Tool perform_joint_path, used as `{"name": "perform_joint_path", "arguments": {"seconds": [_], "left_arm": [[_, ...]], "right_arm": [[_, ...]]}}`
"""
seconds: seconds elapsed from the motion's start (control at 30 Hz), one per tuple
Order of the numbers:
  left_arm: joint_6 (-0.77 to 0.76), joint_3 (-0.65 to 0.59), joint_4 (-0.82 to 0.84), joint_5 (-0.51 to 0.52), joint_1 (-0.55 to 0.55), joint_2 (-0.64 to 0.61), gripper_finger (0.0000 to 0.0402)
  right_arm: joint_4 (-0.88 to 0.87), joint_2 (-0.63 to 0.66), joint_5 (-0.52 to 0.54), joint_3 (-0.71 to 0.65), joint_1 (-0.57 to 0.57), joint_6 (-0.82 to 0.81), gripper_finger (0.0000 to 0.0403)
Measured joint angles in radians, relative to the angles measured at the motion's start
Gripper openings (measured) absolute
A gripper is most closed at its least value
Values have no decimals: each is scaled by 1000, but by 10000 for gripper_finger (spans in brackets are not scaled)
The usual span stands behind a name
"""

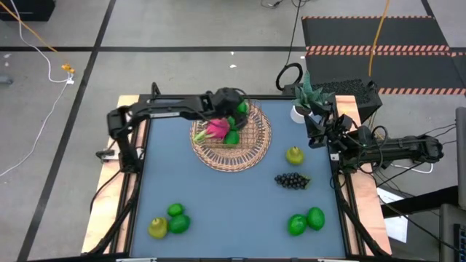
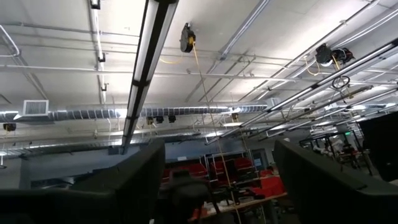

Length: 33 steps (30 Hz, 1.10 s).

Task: Build produce basket
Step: Put the green lime into the gold wire basket, then put the black grapes into the gold wire basket

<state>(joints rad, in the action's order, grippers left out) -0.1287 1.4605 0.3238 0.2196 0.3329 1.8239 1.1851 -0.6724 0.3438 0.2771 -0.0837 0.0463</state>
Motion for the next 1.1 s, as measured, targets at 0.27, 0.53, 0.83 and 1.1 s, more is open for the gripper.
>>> {"name": "perform_joint_path", "arguments": {"seconds": [0.27, 0.53, 0.83, 1.1], "left_arm": [[1, -1, -5, -11, -5, 92, 308], [103, -1, -8, -11, -5, 139, 363], [108, -1, -21, -12, -8, 166, 390], [116, 0, -73, -11, -24, 156, 369]], "right_arm": [[0, 0, 0, 0, 0, -8, 297], [0, 0, 1, 0, 0, -8, 297], [0, 0, 1, 0, 0, -8, 297], [0, 0, 1, 0, 0, -7, 297]]}}
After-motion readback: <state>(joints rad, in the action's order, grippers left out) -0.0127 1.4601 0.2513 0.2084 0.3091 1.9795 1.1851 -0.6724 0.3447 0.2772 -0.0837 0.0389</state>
